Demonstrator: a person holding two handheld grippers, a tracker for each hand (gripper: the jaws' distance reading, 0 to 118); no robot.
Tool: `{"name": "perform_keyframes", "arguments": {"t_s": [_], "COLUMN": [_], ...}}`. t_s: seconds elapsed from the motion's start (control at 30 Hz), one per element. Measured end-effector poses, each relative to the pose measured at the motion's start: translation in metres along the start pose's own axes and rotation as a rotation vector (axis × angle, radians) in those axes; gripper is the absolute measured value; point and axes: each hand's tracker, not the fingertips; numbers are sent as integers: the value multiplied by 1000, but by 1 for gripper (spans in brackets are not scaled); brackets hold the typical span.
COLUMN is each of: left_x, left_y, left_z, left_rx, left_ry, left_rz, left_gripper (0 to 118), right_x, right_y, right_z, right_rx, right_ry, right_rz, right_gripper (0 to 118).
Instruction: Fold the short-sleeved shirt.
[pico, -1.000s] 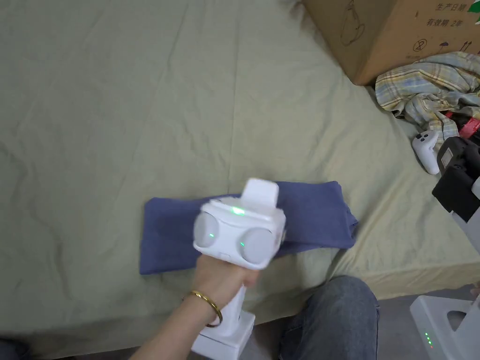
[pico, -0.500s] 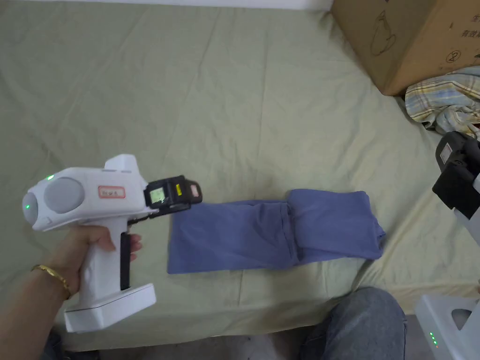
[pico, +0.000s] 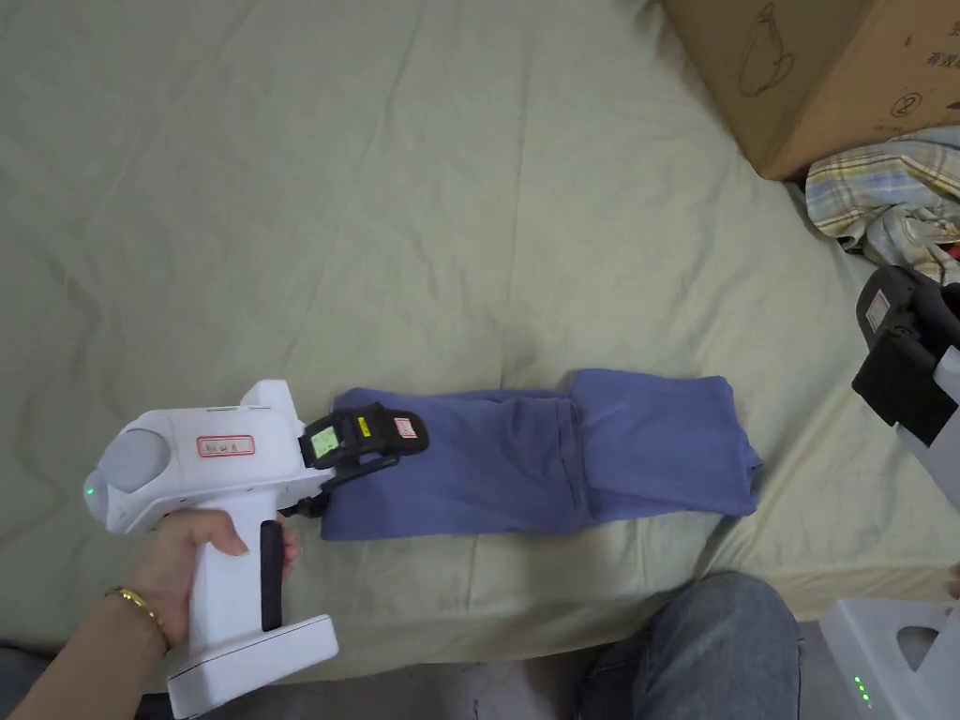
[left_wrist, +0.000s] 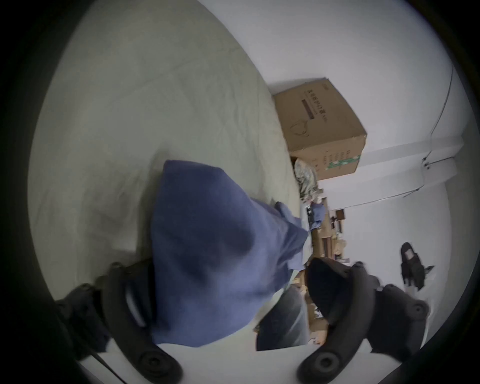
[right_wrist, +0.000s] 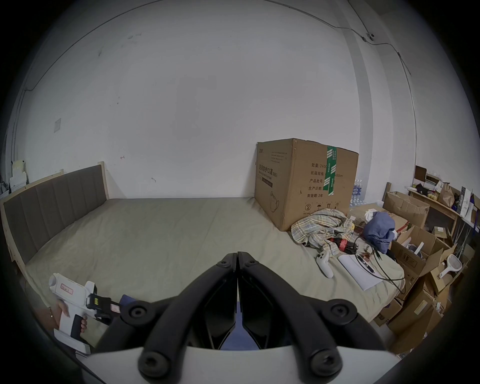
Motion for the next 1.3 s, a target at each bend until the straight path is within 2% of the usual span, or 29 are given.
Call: {"name": "perform_keyframes", "arguments": {"t_s": [0.03, 0.07, 0.1, 0.13, 0.17, 0.2, 0.27, 0.33, 0.5, 0.7, 0.8, 0.93, 1.07, 1.3], "left_x": [3, 1, 2, 1, 0, -4, 4, 16, 33, 36, 41, 62, 103, 171], "left_y": [0, 2, 3, 5, 7, 8, 9, 11, 21, 39, 45, 44, 27, -12], "left_z": [-5, -6, -6, -6, -7, -6, -5, -2, 35, 126, 169, 202, 191, 89], "left_rx": [-9, -2, 7, 17, 15, -7, -1, -14, 19, 135, 204, 305, 405, 272], "left_ry": [58, 100, 133, 181, 203, 195, 187, 233, 221, 449, 644, 789, 829, 686], "left_rz": [-31, -48, -47, -33, 0, 45, 35, 15, 27, -43, -121, -141, -218, -467], "left_gripper": [105, 88, 70, 43, 22, 20, 15, 14, 13, 12, 12, 12, 13, 13], "right_x": [0, 0, 0, 1, 1, 1, 1, 0, -10, -10, -14, -22, -27, -22], "right_y": [0, -1, -1, -2, -2, -2, -2, -3, 0, 0, 0, 1, 3, 3], "right_z": [0, 0, 0, 1, 2, 2, 1, 1, 3, 2, 1, -1, -2, 6], "right_rx": [-3, -7, -8, -9, -10, -11, -17, -20, -16, -6, -2, 5, 14, 26], "right_ry": [-1, -2, -4, -5, -5, -2, 6, 11, 19, 38, 52, 76, 94, 90], "right_rz": [2, 3, 4, 4, 4, 3, 0, -3, -10, -9, -13, -19, -20, -24], "right_gripper": [0, 0, 0, 0, 0, 0, 0, 0, 0, 0, 0, 0, 0, 0]}}
